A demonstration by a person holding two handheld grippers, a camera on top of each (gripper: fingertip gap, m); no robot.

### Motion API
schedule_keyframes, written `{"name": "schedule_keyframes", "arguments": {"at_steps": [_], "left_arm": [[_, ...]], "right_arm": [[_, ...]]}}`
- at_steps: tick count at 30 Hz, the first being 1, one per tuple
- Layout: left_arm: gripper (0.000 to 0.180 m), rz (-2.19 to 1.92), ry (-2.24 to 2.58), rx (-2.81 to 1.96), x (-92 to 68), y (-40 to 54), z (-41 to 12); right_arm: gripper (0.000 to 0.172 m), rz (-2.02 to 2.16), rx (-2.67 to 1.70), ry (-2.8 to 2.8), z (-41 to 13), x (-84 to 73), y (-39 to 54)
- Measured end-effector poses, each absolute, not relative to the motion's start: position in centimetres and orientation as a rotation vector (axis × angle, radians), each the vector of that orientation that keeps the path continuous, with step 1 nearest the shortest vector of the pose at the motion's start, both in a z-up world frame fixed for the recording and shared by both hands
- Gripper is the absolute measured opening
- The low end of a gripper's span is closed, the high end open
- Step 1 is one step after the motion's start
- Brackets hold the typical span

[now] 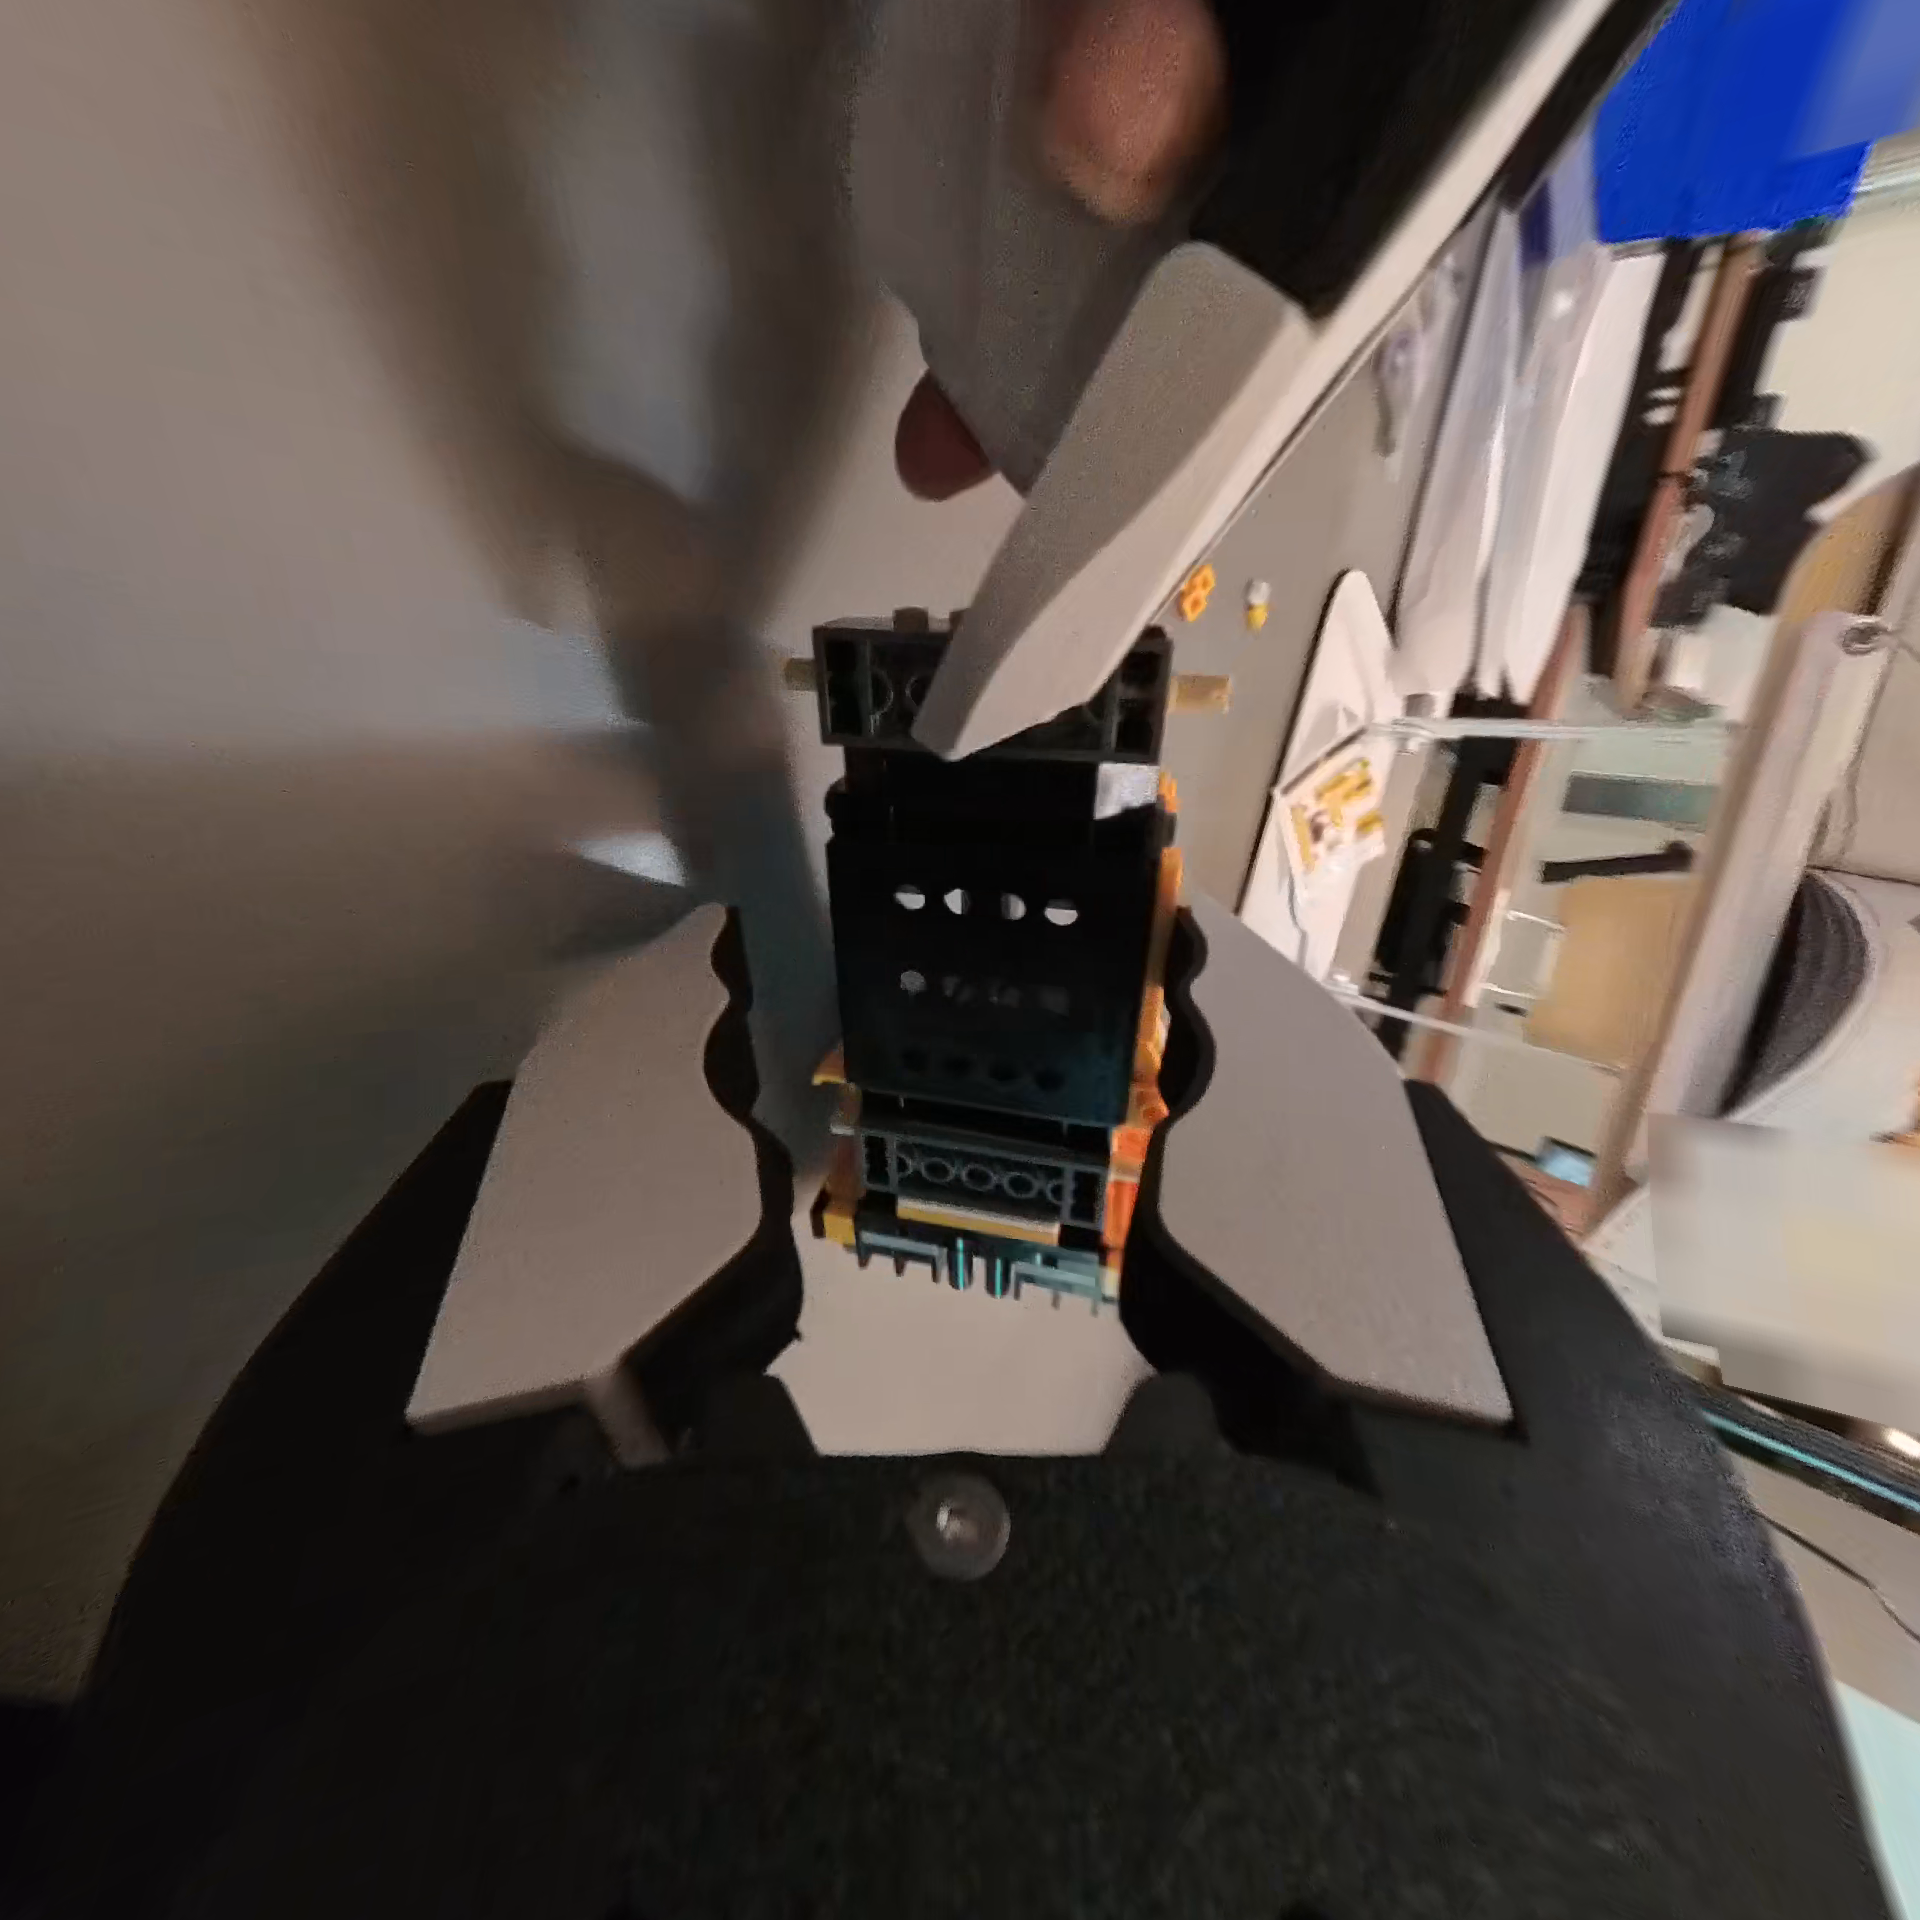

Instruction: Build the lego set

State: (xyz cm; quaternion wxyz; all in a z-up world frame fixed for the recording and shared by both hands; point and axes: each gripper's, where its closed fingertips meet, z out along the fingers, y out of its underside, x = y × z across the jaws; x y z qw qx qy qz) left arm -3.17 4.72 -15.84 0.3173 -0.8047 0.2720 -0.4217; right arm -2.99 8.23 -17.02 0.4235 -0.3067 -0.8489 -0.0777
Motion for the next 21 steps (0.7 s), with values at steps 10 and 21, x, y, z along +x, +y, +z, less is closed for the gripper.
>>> {"name": "schedule_keyframes", "arguments": {"at_steps": [10, 21], "left_arm": [[0.019, -1.103, 0.741, -2.148, -3.05, 4.28, -16.04], [0.019, -1.033, 0.784, -2.154, -3.03, 4.12, -16.23]], "right_arm": [[0.063, -0.283, -0.669, -2.043, -16.65, -3.59, 8.65], [0.063, -0.299, -0.670, -1.984, -16.63, -3.55, 8.49]]}}
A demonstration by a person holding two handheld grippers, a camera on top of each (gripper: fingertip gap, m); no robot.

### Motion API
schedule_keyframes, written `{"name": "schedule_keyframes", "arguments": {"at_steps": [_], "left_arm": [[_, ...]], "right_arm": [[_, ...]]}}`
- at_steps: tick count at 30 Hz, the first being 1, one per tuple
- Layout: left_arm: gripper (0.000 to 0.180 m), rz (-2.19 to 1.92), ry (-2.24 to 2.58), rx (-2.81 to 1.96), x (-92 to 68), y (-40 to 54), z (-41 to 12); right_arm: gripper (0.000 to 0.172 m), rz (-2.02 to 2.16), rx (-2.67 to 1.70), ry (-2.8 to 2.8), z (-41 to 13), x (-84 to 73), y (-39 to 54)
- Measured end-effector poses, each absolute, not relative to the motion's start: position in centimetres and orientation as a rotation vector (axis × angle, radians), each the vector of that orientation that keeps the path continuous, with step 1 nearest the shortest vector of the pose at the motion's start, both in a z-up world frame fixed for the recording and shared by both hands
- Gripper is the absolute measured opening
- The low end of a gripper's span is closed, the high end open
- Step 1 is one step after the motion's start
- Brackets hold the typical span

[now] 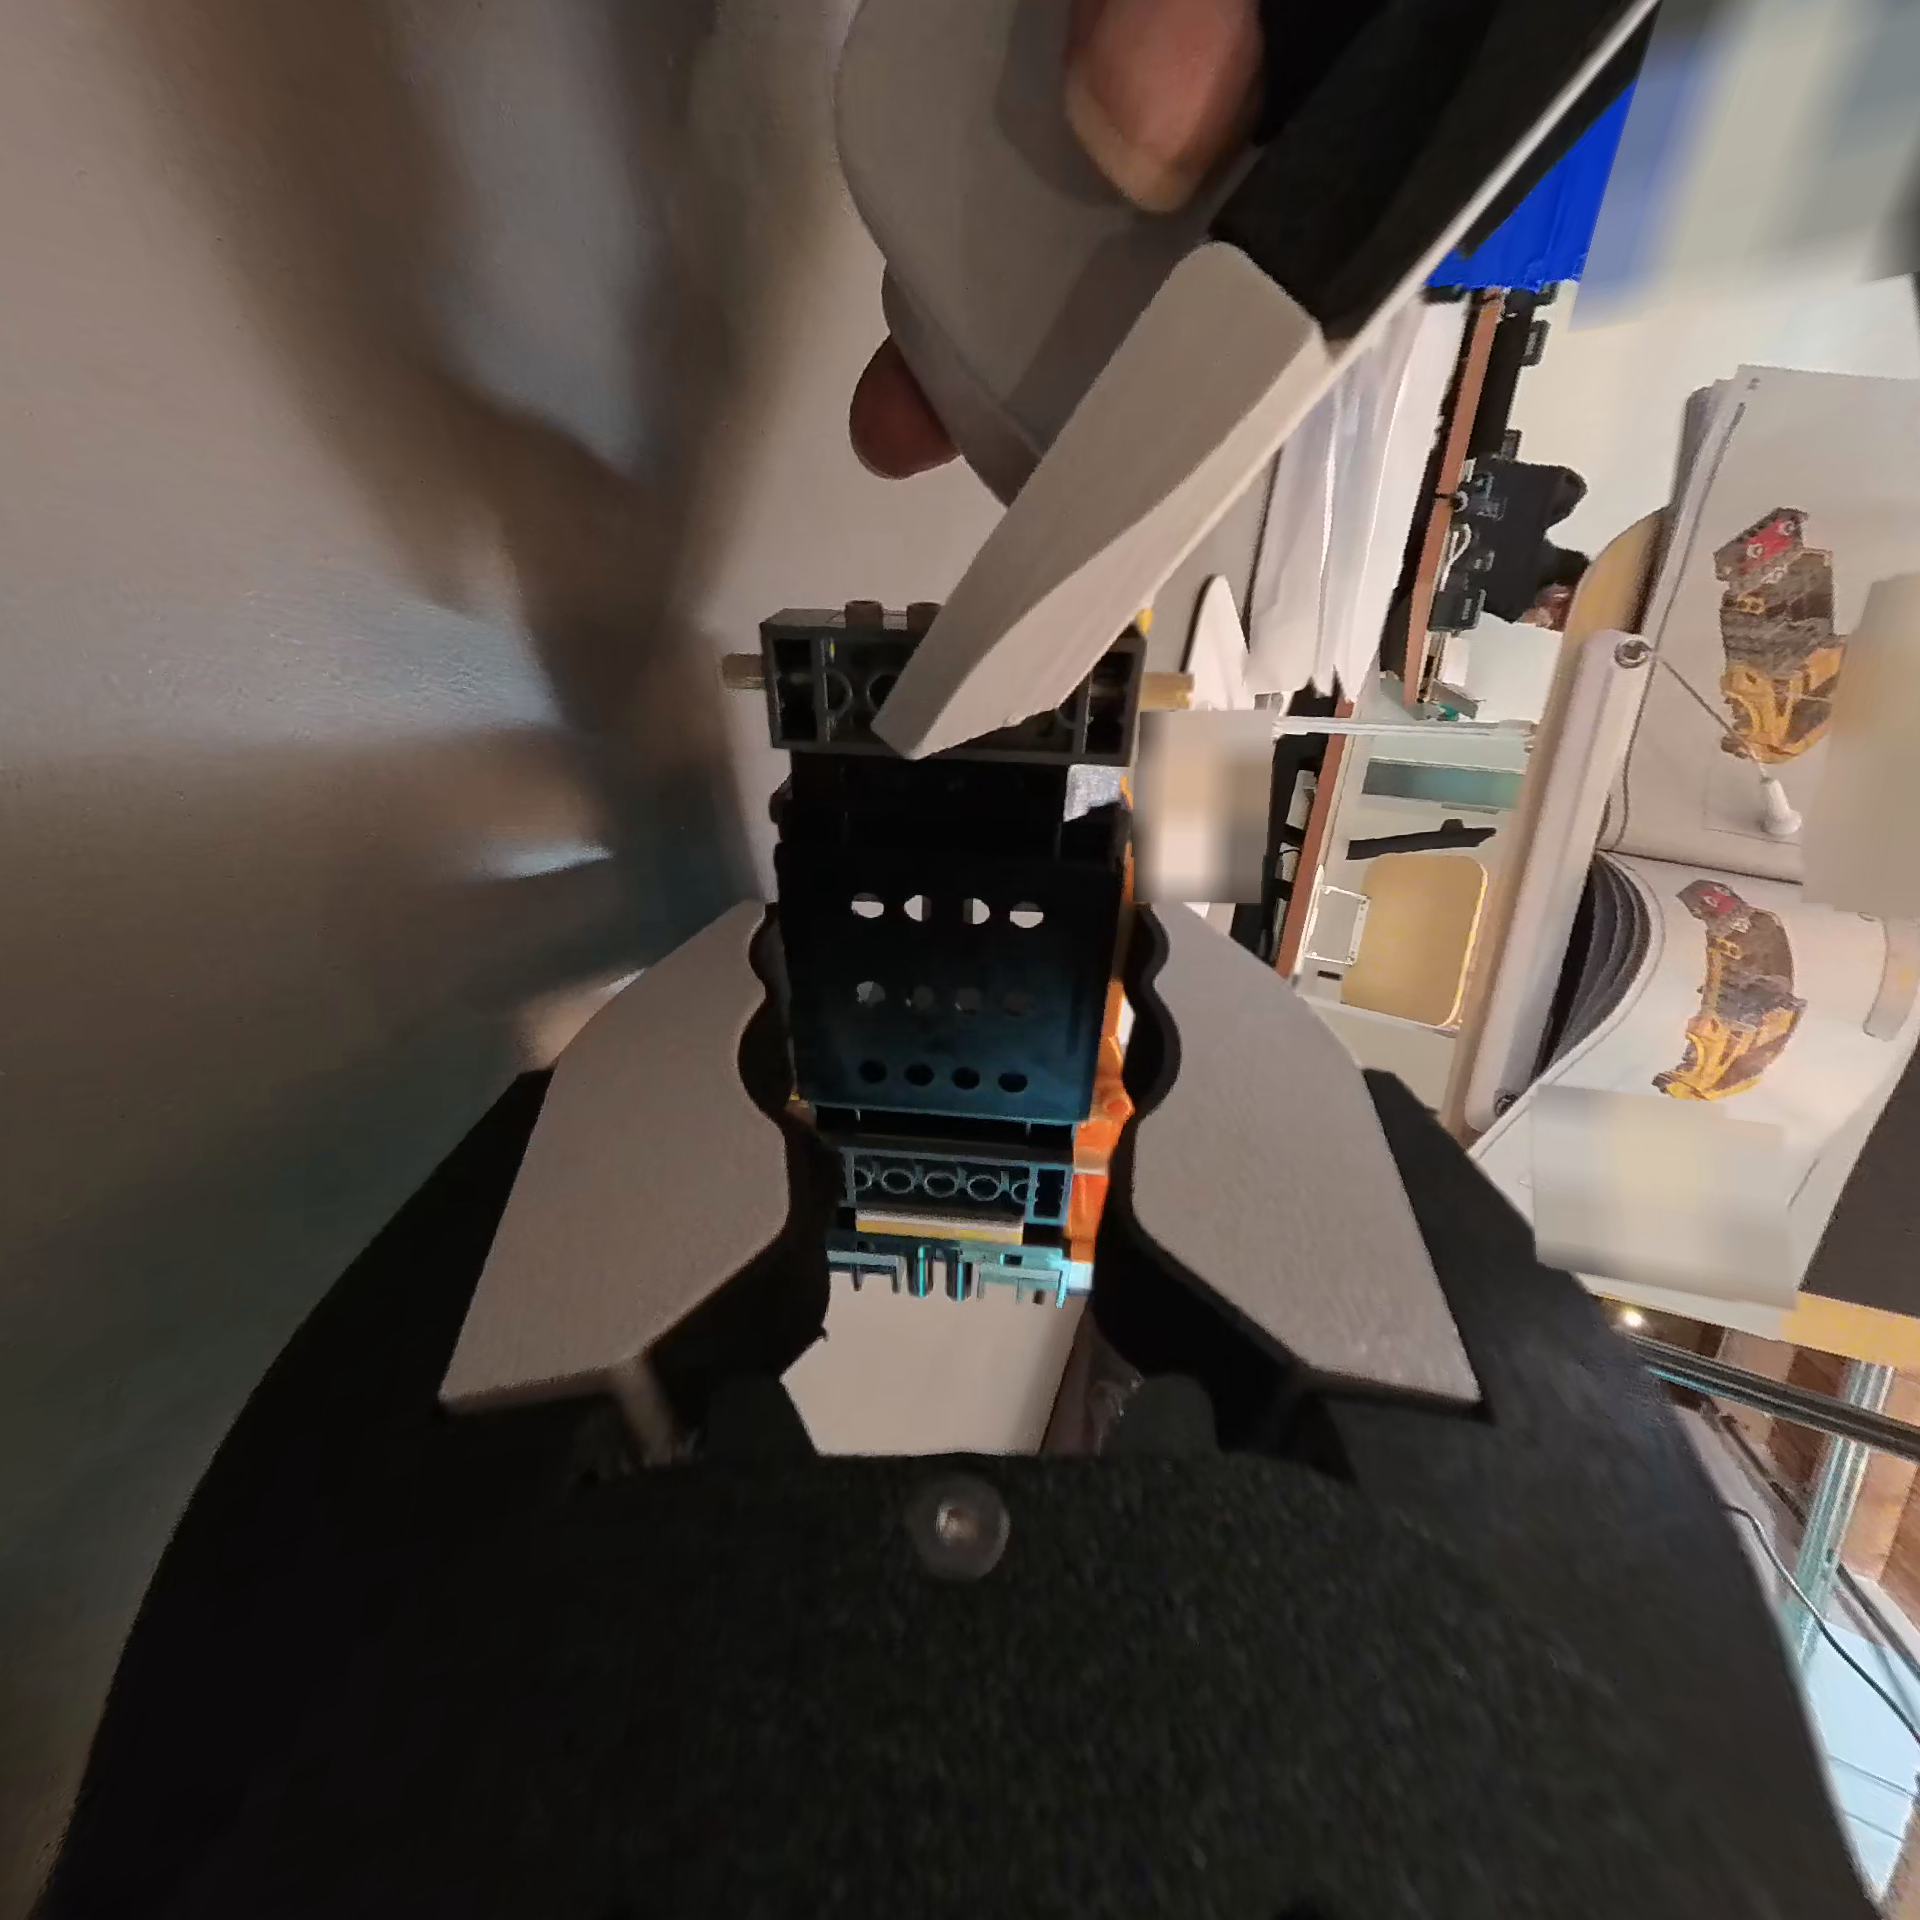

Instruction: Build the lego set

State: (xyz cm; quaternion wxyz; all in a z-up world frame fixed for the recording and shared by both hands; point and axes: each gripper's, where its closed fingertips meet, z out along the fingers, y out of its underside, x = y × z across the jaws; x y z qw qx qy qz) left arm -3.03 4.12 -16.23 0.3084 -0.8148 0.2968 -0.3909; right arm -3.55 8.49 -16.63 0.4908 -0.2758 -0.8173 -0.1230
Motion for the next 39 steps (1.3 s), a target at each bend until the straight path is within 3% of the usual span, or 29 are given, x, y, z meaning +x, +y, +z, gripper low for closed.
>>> {"name": "schedule_keyframes", "arguments": {"at_steps": [6, 11, 13, 19, 24, 28, 32, 39], "left_arm": [[0.020, -0.920, 0.845, -2.124, -3.4, 4.3, -16.5], [0.020, -0.678, 1.010, -2.056, -3.5, 4.5, -17.3], [0.020, -0.610, 1.057, -2.030, -3.5, 4.5, -17.5], [0.020, -0.541, 1.110, -1.996, -3.5, 4.6, -17.9], [0.030, -0.561, 1.114, -1.987, -3.4, 4.6, -18.0], [0.020, -0.545, 1.130, -1.966, -3.7, 4.7, -17.6], [0.020, -0.536, 1.195, -1.932, -4.3, 4.5, -17.6], [0.020, -0.550, 1.207, -1.889, -5.7, 4.9, -17.5]], "right_arm": [[0.076, -0.220, -0.732, -1.891, -15.3, -3.1, 8.1], [0.055, 0.166, -1.053, -1.827, -12.5, -1.1, 8.6], [0.031, 0.360, -1.196, -1.832, -11.9, -0.1, 8.9], [0.010, 0.642, -1.360, -1.725, -10.6, 0.4, 9.6], [0.010, 0.599, -1.329, -1.743, -11.7, -0.2, 9.5], [0.015, 0.629, -1.309, -1.706, -11.3, -0.3, 10.2], [0.032, 0.736, -1.325, -1.730, -11.1, 0.5, 10.4], [0.031, 0.783, -1.256, -1.764, -12.1, 0.5, 10.1]]}}
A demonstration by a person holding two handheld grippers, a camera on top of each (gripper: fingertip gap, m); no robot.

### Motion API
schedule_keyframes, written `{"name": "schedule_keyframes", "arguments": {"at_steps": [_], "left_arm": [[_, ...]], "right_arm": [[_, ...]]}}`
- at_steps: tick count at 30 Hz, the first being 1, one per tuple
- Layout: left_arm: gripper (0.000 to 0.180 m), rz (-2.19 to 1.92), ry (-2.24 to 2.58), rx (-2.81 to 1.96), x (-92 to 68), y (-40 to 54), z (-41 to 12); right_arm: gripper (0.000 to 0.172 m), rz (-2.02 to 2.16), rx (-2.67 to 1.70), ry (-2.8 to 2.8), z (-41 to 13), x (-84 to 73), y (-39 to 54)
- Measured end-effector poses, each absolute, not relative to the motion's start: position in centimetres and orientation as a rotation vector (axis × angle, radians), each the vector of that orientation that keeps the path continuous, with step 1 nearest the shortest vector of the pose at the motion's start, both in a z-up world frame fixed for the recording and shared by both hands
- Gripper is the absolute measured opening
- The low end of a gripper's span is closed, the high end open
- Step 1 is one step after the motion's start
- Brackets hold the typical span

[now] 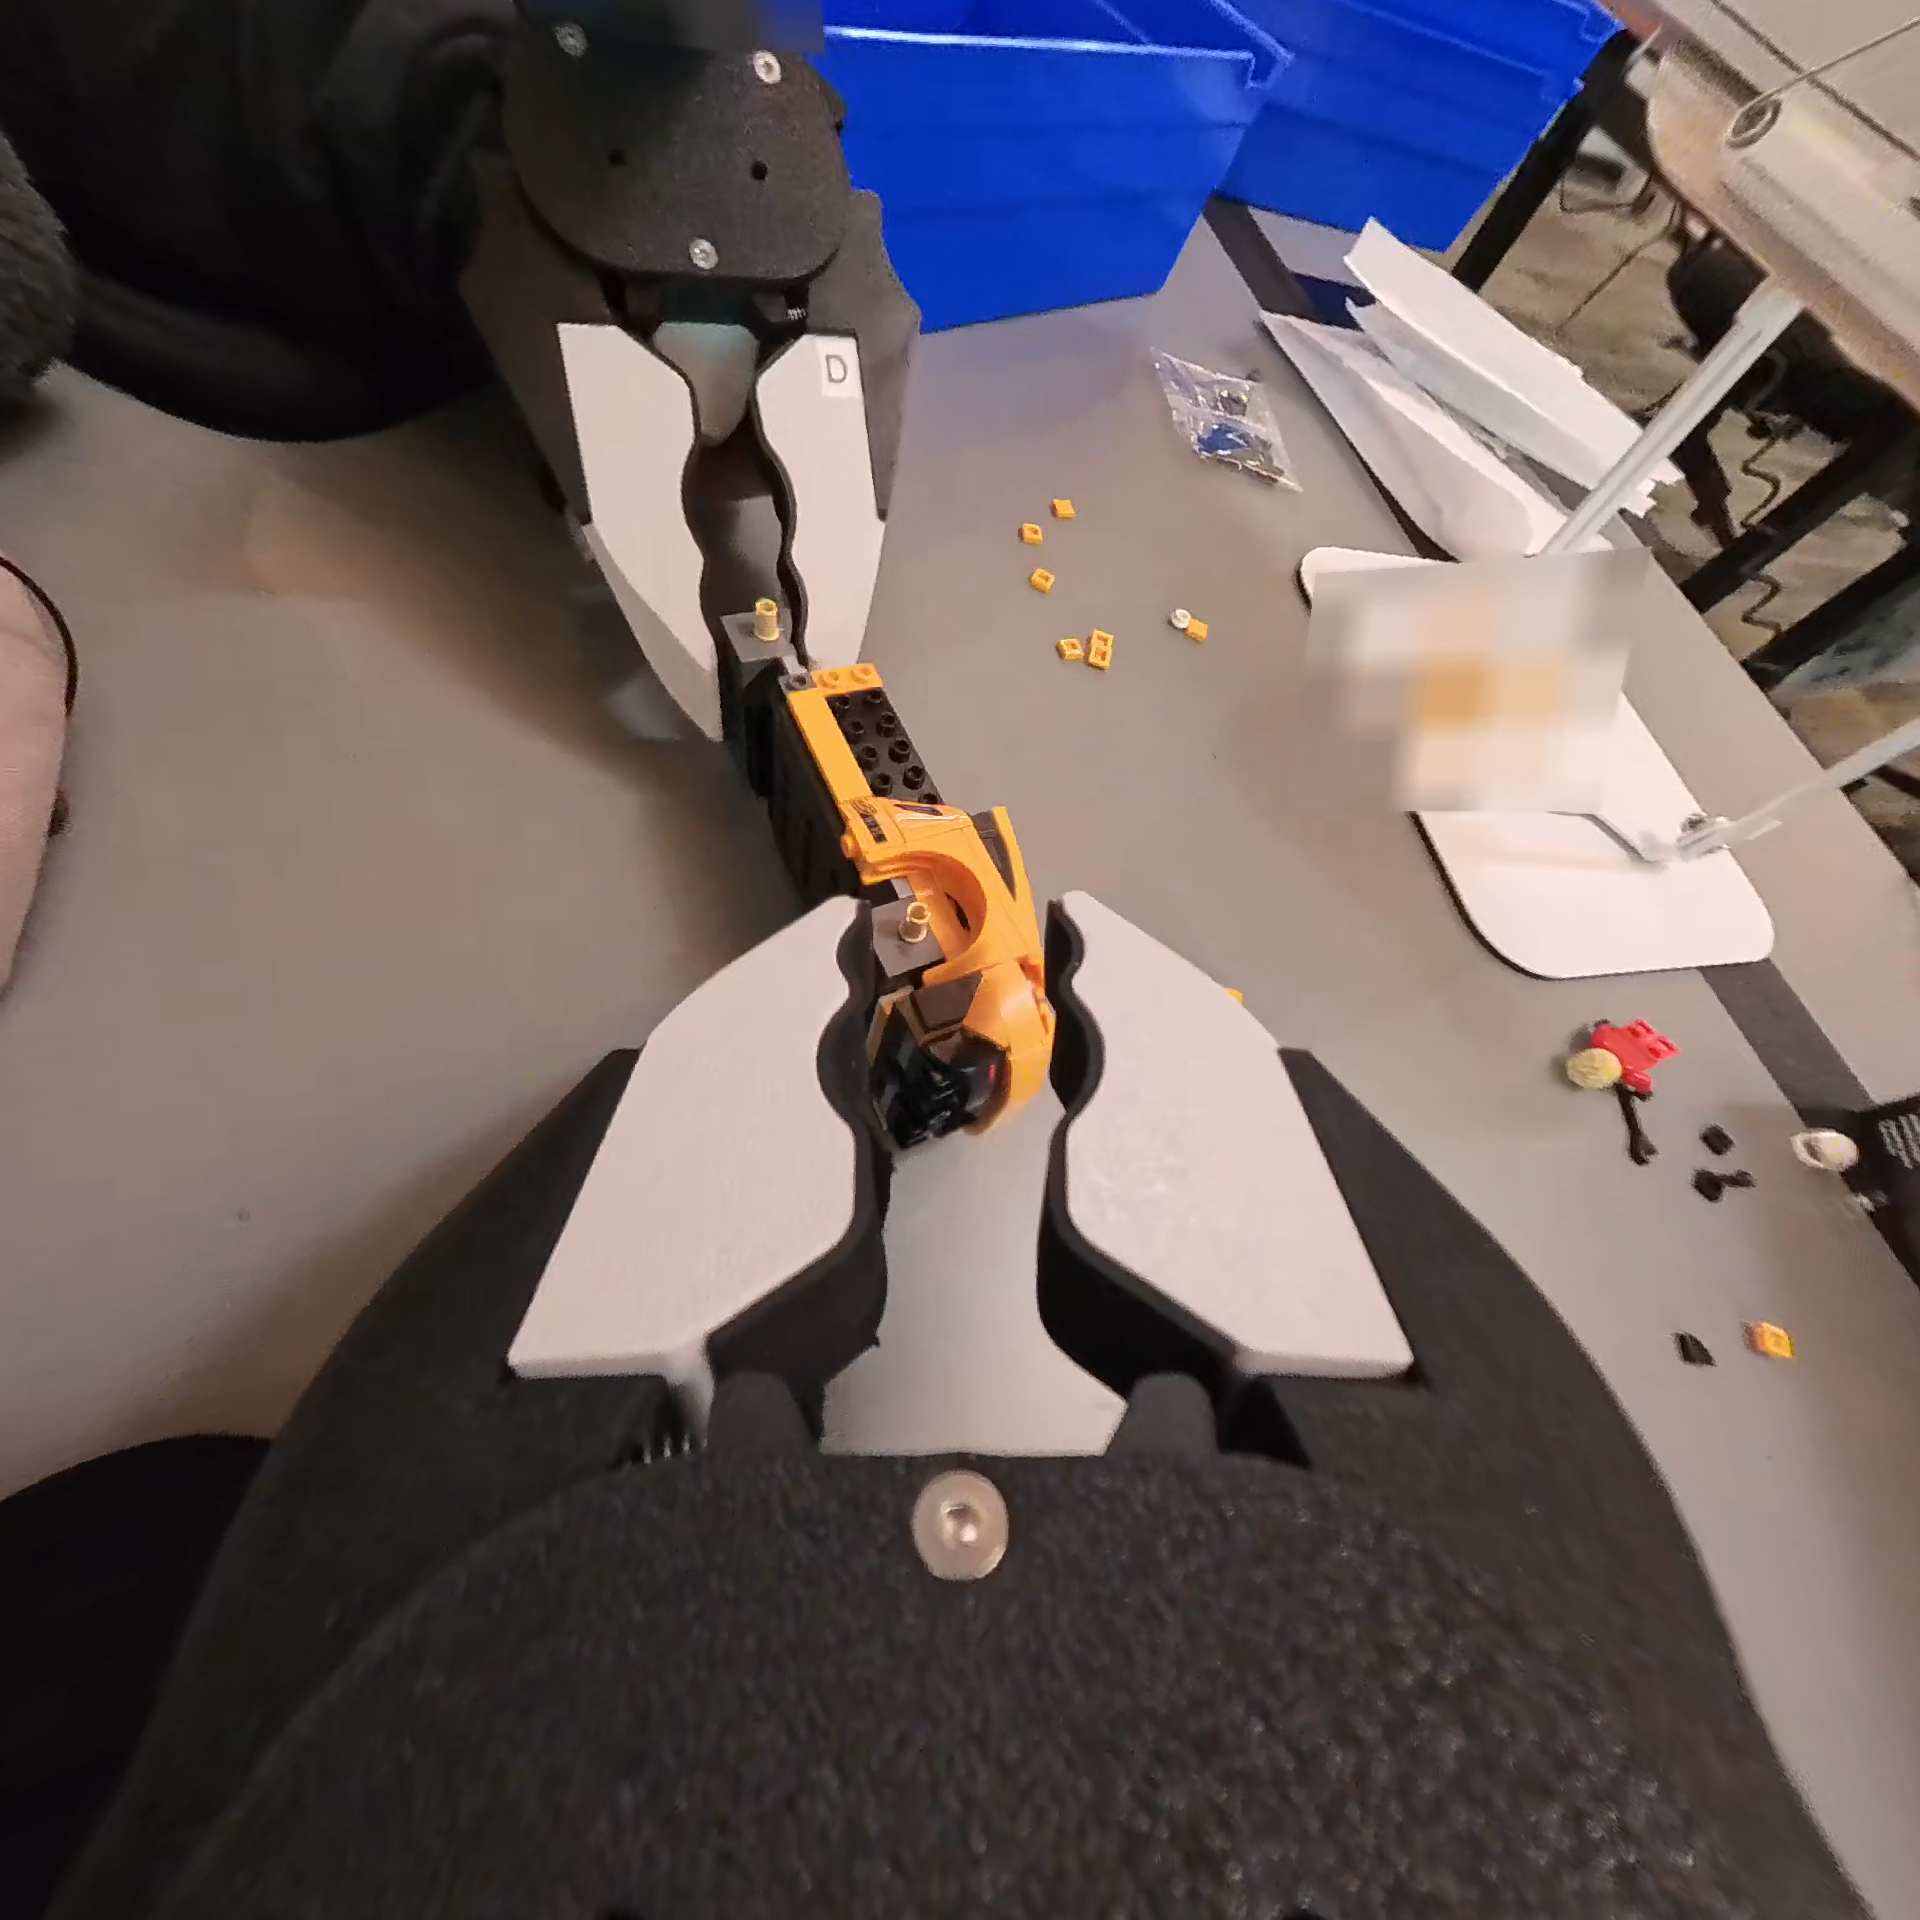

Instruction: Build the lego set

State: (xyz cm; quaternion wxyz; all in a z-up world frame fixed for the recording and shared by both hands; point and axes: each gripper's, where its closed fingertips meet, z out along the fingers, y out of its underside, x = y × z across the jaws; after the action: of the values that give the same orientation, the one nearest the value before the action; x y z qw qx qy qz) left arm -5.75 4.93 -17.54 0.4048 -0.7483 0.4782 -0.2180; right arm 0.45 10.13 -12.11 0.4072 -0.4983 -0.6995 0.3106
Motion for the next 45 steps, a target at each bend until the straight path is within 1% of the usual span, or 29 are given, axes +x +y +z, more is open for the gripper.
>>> {"name": "schedule_keyframes", "arguments": {"at_steps": [7, 13, 23, 31, 34, 36, 40, 45], "left_arm": [[0.021, -0.578, 1.151, -1.876, -7.0, 5.6, -17.4], [0.023, -0.611, 1.098, -1.869, -7.8, 6.0, -17.1], [0.025, -0.667, 1.098, -1.857, -7.0, 5.7, -17.0], [0.019, -0.628, 1.098, -1.916, -6.8, 5.8, -17.7], [0.019, -0.793, 0.975, -1.998, -6.6, 5.8, -17.3], [0.019, -1.004, 0.824, -2.067, -6.4, 5.9, -16.7], [0.019, -1.357, 0.592, -2.138, -6.1, 6.0, -16.0], [0.019, -1.572, 0.412, -2.132, -6.2, 6.4, -15.4]], "right_arm": [[0.031, 0.880, -1.229, -1.707, -12.6, 0.2, 10.6], [0.031, 0.955, -1.217, -1.625, -11.8, 0.5, 11.0], [0.030, 0.981, -1.223, -1.622, -12.4, 0.5, 10.8], [0.028, 1.013, -1.264, -1.586, -12.8, 0.1, 11.1], [0.025, 1.051, -1.295, -1.542, -12.7, -0.1, 11.5], [0.023, 1.066, -1.371, -1.473, -12.6, -0.3, 12.6], [0.023, 1.120, -1.500, -1.447, -13.6, -1.0, 13.5], [0.024, 1.160, -1.543, -1.460, -14.3, -1.2, 13.3]]}}
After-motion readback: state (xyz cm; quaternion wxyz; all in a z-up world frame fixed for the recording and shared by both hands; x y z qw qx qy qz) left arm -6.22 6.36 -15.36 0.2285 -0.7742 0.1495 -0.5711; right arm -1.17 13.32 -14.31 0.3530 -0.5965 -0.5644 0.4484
